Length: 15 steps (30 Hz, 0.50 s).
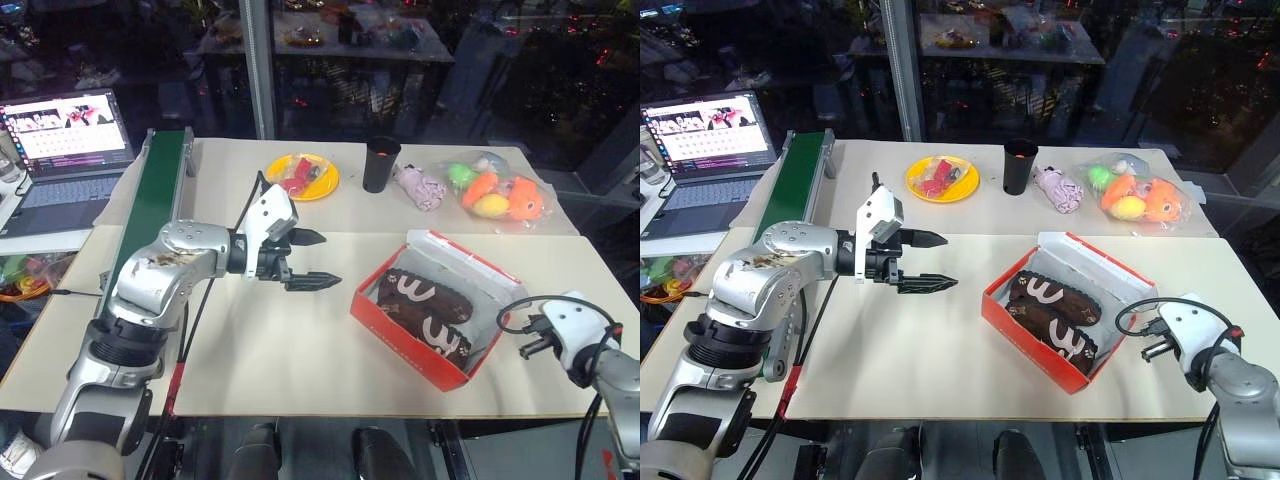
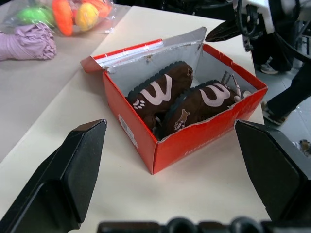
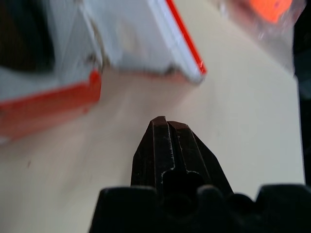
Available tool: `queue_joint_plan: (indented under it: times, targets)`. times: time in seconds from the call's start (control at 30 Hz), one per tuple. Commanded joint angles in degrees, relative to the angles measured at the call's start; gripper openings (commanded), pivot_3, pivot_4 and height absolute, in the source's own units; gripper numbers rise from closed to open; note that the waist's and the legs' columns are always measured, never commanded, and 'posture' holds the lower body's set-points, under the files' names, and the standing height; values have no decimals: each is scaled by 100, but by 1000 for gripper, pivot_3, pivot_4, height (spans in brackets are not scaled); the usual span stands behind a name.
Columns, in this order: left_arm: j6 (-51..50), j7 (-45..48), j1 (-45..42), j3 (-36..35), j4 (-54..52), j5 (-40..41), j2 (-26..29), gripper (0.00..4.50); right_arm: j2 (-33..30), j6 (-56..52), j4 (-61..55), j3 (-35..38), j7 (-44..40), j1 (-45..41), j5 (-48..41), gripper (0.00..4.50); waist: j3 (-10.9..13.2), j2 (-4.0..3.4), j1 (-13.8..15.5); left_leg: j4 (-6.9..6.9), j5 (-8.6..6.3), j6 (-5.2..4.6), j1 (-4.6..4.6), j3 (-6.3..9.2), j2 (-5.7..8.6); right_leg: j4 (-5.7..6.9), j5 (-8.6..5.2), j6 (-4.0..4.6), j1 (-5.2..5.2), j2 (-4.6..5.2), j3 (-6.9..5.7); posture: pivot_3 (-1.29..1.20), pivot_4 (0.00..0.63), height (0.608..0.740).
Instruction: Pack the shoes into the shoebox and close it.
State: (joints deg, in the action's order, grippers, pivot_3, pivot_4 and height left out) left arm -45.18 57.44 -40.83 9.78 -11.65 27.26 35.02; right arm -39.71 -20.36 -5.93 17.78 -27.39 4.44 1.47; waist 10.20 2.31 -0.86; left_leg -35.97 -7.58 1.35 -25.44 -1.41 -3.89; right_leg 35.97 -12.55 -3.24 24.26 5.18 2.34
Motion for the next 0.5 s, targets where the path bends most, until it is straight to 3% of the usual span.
queue_joint_plan:
  times: [0.03, 0.2, 0.5]
  targets:
    - [-86, -98, 0, -192, -286, 122, 44, 4500, 106, 515, 360, -245, -49, -312, -63, 59, 0, 0, 1, 1, 0, 0, 0, 0, 0, 0, 0, 0, 0, 0, 0, 0, 150, 736]
    - [-161, -170, 54, -229, -390, 146, 57, 4500, 304, 611, 593, -467, -267, -652, -319, 59, 0, 0, -21, 0, 0, 0, 1, 0, 0, 1, 0, 0, -1, -1, 1, 0, 150, 736]
    - [-76, -247, 39, -181, -287, 151, -3, 4500, 703, -261, -392, -580, -300, -651, -820, 59, -1, -1, -20, 3, 0, 0, 4, 0, -2, 6, 1, 0, 0, -4, 2, 0, 150, 736]
